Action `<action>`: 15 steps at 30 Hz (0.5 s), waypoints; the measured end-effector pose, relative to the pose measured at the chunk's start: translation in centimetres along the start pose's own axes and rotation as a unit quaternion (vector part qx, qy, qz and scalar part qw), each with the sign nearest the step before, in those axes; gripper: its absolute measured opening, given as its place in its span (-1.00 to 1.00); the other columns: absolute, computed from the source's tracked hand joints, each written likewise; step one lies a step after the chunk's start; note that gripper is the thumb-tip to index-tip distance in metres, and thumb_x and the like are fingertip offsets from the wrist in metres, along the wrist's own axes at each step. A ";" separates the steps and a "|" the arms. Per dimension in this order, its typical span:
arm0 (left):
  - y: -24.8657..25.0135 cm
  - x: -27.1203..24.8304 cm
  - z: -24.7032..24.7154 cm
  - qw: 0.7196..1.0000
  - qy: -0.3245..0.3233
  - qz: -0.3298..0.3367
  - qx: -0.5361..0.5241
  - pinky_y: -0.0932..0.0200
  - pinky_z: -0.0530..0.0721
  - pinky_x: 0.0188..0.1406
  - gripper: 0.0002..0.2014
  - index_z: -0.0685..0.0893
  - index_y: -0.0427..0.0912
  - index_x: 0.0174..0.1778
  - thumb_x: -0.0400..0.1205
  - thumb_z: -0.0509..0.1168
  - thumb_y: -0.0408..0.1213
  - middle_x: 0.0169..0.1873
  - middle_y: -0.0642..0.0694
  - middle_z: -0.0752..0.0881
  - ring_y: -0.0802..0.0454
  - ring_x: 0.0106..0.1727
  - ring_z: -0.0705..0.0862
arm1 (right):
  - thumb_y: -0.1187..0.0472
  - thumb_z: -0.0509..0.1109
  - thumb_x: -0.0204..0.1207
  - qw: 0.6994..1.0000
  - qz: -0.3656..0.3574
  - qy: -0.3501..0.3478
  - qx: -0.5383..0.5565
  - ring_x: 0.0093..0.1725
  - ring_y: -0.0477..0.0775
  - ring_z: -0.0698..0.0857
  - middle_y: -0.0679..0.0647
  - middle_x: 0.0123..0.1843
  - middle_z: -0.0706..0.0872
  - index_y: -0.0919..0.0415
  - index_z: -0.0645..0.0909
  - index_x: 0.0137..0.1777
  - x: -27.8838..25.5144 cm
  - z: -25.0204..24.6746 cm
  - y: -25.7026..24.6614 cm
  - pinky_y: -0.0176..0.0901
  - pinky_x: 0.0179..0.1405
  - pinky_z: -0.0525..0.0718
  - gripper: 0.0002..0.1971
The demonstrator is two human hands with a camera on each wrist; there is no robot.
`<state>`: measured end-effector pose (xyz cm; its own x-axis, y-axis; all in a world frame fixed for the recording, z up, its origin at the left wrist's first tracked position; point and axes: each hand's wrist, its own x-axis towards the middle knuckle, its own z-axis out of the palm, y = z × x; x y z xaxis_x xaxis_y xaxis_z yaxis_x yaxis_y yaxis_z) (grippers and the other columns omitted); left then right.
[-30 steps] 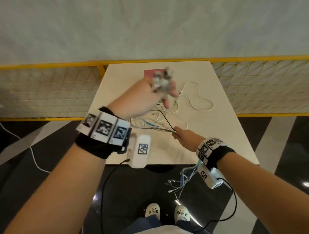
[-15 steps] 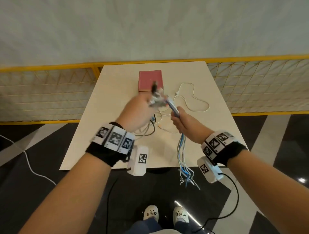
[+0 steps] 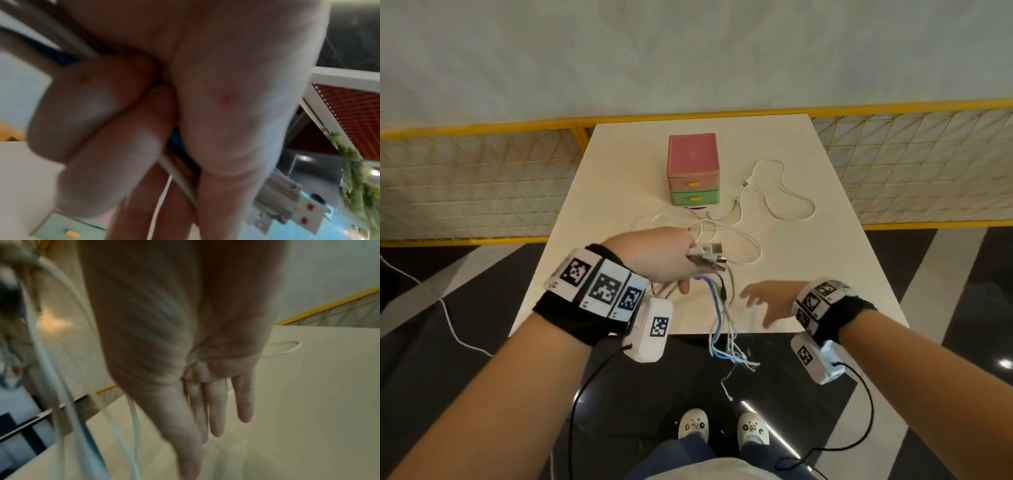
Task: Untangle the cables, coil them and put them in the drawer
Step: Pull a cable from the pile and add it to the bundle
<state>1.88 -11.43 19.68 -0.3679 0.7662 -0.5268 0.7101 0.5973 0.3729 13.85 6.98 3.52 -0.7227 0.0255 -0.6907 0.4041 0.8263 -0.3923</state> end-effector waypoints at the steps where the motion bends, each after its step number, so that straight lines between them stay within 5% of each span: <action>1: -0.1 0.0 0.4 1.000 0.017 0.006 0.000 0.20 0.46 -0.36 -0.63 0.83 -0.08 -0.18 0.68 0.23 0.07 -0.37 0.10 0.74 0.06 -0.31 0.63 | 0.43 0.41 0.47 1.000 0.005 0.030 -0.002 0.43 0.11 0.49 0.10 0.45 0.52 0.18 0.27 0.55 -0.2 -0.7 0.3 -0.07 0.45 0.44 -0.33; 3: -0.3 0.3 0.6 0.994 0.083 0.026 -0.064 0.17 0.41 -0.40 -0.62 0.84 -0.06 -0.24 0.69 0.24 0.06 -0.39 0.14 0.68 0.09 -0.37 0.60 | 0.50 0.24 0.51 0.994 -0.008 0.110 -0.008 0.40 0.09 0.53 0.11 0.43 0.55 0.18 0.32 0.53 -0.9 -2.3 0.3 -0.18 0.38 0.46 -0.42; 6: 0.7 0.8 0.8 0.958 0.159 0.069 -0.229 0.22 0.28 -0.58 -0.49 0.65 -0.18 -0.48 0.71 0.23 0.06 -0.70 0.10 0.40 0.12 -0.66 0.35 | 0.54 0.08 0.50 0.973 -0.074 0.214 0.041 0.34 0.06 0.59 0.12 0.35 0.63 0.20 0.43 0.45 -2.3 -4.4 -1.3 -0.24 0.38 0.44 -0.47; 9: 2.1 1.1 1.1 0.925 0.221 0.118 -0.286 0.33 0.35 -0.57 -0.45 0.44 -0.20 -0.55 0.75 0.18 0.00 -0.69 0.07 0.42 0.19 -0.66 0.38 | 0.53 0.12 0.41 0.944 -0.196 0.218 0.154 0.31 -0.07 0.61 0.10 0.29 0.67 0.27 0.47 0.41 -4.7 -5.7 -4.6 -0.30 0.39 0.49 -0.46; 12: 1.9 2.2 1.5 0.915 0.246 0.177 -0.265 0.34 0.54 0.02 -0.47 0.49 -0.24 -0.50 0.79 0.13 -0.06 -0.33 -0.04 0.71 0.18 -0.23 0.65 | 0.64 0.24 0.47 0.895 -0.288 0.134 0.314 0.21 -0.30 0.63 -0.02 0.24 0.63 0.27 0.44 0.34 -7.1 -5.7 -7.7 -0.52 0.25 0.52 -0.52; 15: 1.5 3.0 1.5 0.909 0.275 0.183 -0.254 -0.07 0.51 0.36 -0.55 0.66 -0.07 -0.35 0.70 0.15 0.14 -0.16 0.08 0.73 -0.03 0.14 0.67 | 0.48 0.30 0.56 0.872 -0.320 0.126 0.350 0.14 -0.01 0.71 0.14 0.10 0.68 0.35 0.49 0.26 -7.4 -5.0 -9.7 -0.19 0.25 0.65 -0.71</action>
<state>2.73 -8.57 17.56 -0.5075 0.8542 0.1133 0.5282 0.2045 0.8242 12.47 1.55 15.45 -0.9901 -0.1193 -0.0745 0.0531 0.1735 -0.9834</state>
